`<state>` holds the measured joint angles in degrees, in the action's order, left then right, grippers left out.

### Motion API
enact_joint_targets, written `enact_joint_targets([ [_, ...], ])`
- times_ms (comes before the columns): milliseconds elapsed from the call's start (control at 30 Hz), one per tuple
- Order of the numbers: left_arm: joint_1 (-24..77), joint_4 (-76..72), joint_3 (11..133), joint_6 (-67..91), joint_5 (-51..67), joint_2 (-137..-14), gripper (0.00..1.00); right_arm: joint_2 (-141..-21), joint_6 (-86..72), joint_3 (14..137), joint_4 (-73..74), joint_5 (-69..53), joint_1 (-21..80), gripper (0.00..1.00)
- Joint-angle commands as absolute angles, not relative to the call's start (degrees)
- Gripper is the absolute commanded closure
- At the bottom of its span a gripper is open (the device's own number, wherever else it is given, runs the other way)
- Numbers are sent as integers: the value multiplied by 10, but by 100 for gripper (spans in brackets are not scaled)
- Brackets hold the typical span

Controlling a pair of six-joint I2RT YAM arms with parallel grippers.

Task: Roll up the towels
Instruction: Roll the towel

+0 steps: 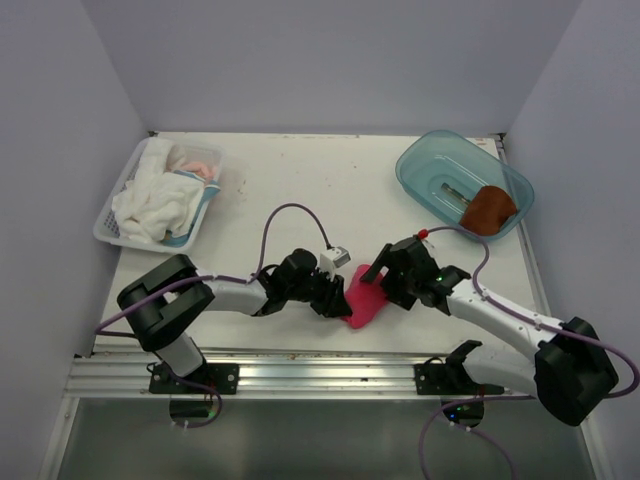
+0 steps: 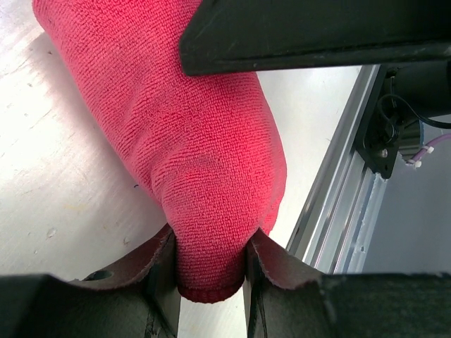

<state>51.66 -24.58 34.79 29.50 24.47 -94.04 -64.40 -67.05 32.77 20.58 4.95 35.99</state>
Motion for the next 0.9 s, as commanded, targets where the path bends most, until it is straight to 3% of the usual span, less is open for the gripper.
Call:
enact_joint_targets([
  [0, 512, -270, 340, 302, 252, -952, 81, -649, -668, 345, 232, 61, 359, 11],
  [367, 512, -263, 345, 296, 255, -955, 81, -713, -678, 330, 156, 28, 359, 7],
  [600, 507, -258, 347, 295, 259, -959, 82, -727, -710, 253, 40, 25, 359, 6],
  [867, 505, -253, 347, 291, 264, -962, 82, -746, -710, 243, 28, 35, 359, 18],
])
